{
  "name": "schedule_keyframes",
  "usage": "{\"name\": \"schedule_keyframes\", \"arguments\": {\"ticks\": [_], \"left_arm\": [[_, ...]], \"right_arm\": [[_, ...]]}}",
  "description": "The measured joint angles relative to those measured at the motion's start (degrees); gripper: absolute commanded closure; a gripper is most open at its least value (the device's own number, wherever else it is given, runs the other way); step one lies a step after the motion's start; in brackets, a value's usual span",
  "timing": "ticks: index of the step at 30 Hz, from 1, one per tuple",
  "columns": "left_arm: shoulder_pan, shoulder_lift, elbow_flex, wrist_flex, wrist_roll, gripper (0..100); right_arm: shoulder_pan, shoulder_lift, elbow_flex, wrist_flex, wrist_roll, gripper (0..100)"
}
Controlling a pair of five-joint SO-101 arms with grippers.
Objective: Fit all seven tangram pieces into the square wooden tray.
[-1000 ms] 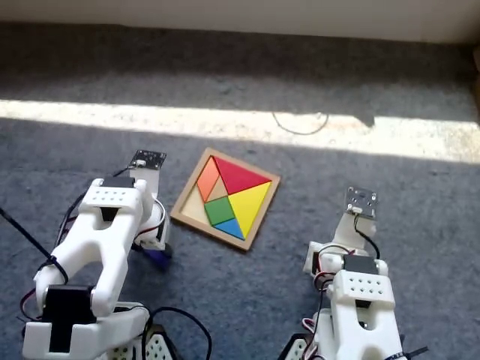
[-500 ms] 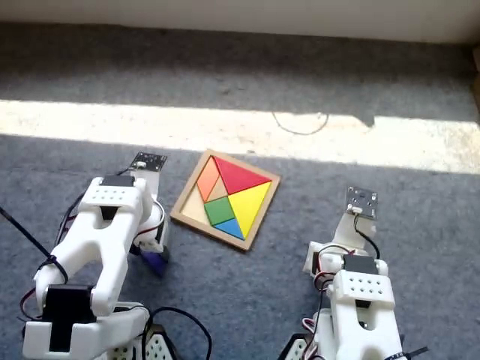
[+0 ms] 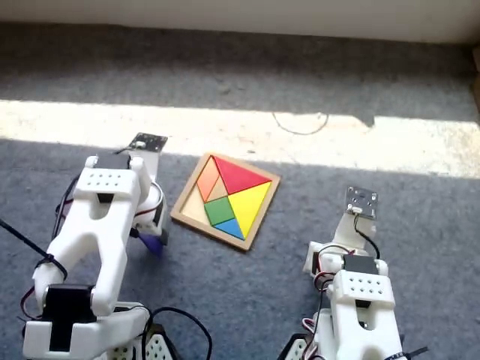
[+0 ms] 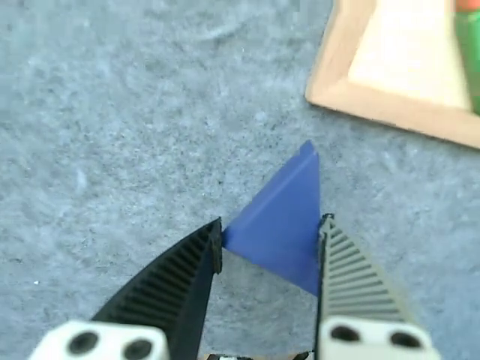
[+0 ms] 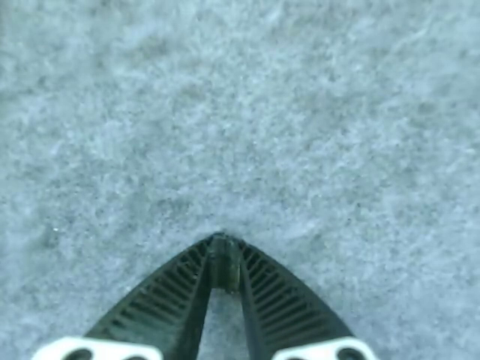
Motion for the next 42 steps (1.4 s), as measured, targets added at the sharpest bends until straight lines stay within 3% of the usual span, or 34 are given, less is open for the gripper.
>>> {"name": "schedule_keyframes", "arguments": {"ticks": [11,21,23,28,42], "left_arm": [[6.0,0.0,-10.5,0.4,11.7,86],[12.5,6.5,-10.6,-9.8,22.1,85],[13.5,9.6,-10.6,-11.5,23.4,82],[14.1,14.3,-14.7,-11.6,24.1,69],[14.1,14.4,-17.8,-6.2,24.4,69]], "right_arm": [[0.0,0.0,0.0,0.0,0.0,99.3],[0.0,0.0,0.0,0.0,0.0,99.3],[0.0,0.0,0.0,0.0,0.0,99.3],[0.0,0.0,0.0,0.0,0.0,99.3],[0.0,0.0,0.0,0.0,0.0,99.3]]}}
